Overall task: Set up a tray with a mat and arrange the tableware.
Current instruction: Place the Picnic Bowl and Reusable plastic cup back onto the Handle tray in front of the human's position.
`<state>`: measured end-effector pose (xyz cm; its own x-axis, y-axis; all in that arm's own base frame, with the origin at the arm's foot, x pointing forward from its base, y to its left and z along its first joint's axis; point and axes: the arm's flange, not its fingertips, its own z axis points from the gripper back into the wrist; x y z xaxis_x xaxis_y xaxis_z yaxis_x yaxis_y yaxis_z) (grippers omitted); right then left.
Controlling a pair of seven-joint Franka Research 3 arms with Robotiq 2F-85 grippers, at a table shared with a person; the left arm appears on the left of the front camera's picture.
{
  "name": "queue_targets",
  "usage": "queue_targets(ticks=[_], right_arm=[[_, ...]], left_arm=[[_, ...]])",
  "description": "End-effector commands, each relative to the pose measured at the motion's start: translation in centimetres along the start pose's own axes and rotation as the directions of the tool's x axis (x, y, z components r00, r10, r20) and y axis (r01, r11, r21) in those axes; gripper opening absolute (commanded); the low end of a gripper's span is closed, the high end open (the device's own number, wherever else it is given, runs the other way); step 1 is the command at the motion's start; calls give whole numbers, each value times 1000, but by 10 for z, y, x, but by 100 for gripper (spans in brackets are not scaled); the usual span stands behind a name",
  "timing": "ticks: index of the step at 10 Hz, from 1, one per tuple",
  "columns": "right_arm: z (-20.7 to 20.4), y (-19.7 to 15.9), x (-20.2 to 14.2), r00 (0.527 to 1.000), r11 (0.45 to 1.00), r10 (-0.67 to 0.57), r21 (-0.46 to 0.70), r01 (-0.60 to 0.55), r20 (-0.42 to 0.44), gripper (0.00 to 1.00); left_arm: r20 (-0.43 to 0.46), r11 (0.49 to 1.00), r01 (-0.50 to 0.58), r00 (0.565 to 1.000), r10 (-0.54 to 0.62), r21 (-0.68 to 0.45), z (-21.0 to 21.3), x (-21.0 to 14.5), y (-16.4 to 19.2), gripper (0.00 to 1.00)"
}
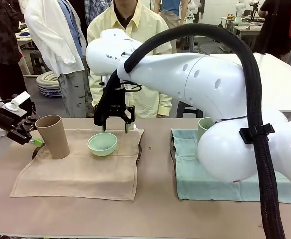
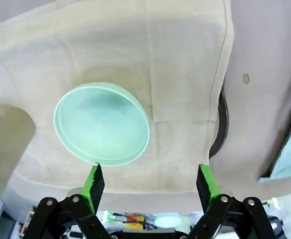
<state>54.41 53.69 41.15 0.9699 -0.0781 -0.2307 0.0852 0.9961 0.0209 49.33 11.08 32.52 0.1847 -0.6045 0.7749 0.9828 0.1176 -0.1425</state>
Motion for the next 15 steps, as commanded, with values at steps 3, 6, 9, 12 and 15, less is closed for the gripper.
queue_targets(ticks=[3, 6, 9, 12, 15], right_arm=[[-5, -75, -75, 997, 999, -49, -11, 50, 61, 100], [47, -96, -123, 997, 997, -31, -64, 36, 77, 100], [94, -121, -175, 996, 994, -60, -88, 66, 70, 100], [106, -152, -219, 1000, 984, 10, -178, -11, -3, 100], [99, -209, -248, 998, 954, 9, -298, -30, -70, 100]], left_arm=[[-270, 997, -35, 961, 52, 66, 29, 28, -21, 100], [-546, 980, -96, 819, 177, 175, 49, 98, -65, 100], [-645, 915, -120, 674, 360, 386, 42, 164, -96, 100], [-493, 748, -164, 658, 569, 643, 21, 232, -122, 100], [-396, 691, -186, 703, 590, 699, 13, 283, -132, 100]])
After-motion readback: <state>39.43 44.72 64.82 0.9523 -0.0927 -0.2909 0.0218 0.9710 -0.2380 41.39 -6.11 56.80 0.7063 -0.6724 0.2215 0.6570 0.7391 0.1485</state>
